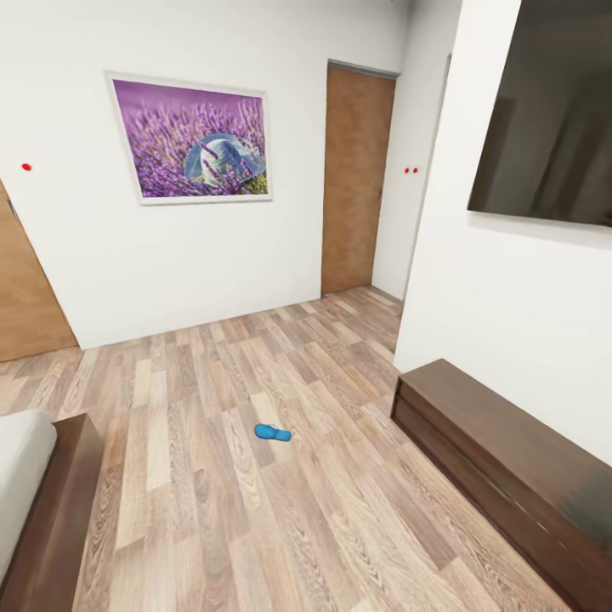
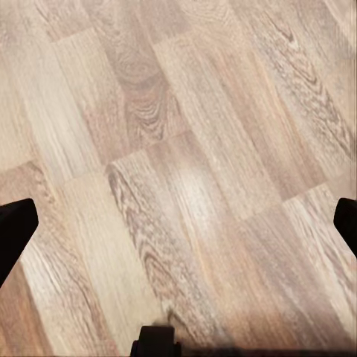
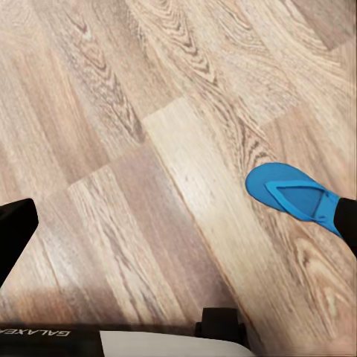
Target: In the bedroom, move the book from the bed onto either nightstand, and place the two sandals side by side next to the bed.
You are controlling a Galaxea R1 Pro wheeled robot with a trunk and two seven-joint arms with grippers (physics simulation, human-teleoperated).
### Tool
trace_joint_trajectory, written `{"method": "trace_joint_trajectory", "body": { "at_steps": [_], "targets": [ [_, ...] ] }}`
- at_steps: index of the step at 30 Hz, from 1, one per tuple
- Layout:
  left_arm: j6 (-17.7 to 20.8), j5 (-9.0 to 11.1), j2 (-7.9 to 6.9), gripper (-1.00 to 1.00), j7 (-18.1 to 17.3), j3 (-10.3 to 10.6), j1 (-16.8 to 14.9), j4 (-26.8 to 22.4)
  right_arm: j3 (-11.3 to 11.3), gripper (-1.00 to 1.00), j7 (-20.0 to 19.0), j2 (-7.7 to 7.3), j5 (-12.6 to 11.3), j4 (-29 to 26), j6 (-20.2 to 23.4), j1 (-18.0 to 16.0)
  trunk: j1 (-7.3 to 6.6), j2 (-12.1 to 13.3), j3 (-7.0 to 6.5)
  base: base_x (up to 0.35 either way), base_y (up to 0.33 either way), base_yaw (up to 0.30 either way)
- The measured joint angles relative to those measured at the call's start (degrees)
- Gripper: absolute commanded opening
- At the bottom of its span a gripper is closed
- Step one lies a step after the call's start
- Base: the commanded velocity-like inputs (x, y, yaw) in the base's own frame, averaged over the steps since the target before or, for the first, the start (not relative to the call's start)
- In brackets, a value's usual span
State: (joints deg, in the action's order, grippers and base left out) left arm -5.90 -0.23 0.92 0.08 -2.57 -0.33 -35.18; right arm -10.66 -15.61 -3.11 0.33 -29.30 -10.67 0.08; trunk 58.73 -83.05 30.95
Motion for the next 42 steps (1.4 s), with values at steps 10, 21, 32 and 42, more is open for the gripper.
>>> {"method": "trace_joint_trajectory", "body": {
  "at_steps": [10, 21, 32, 42],
  "targets": [
    [0.0, 0.0, 0.0, 1.0, 0.0, 0.0, 0.0, 0.0, 0.0, 1.0, 0.0, 0.0, 0.0, 0.0, 0.0, 0.0, 0.0, 0.0, 0.0, 0.0, 0.0, -0.274],
    [0.0, 0.1, 0.0, 1.0, 0.0, 0.0, 0.0, 0.0, 0.0, 1.0, 0.0, 0.0, 0.0, 0.0, 0.0, 0.0, -0.01, 0.0, 0.0, 0.031, 0.071, -0.274],
    [0.0, 0.1, 0.0, 1.0, 0.0, 0.0, 0.0, 0.0, 0.0, 1.0, 0.0, 0.0, 0.0, 0.0, 0.0, 0.0, 0.0, 0.0, 0.0, 0.041, 0.063, -0.274],
    [0.0, 0.1, 0.0, 1.0, 0.0, 0.0, 0.0, 0.0, 0.0, 1.0, 0.0, 0.0, 0.0, 0.0, 0.0, 0.0, 0.0, 0.0, 0.0, 0.001, 0.001, -0.273]
  ]
}}
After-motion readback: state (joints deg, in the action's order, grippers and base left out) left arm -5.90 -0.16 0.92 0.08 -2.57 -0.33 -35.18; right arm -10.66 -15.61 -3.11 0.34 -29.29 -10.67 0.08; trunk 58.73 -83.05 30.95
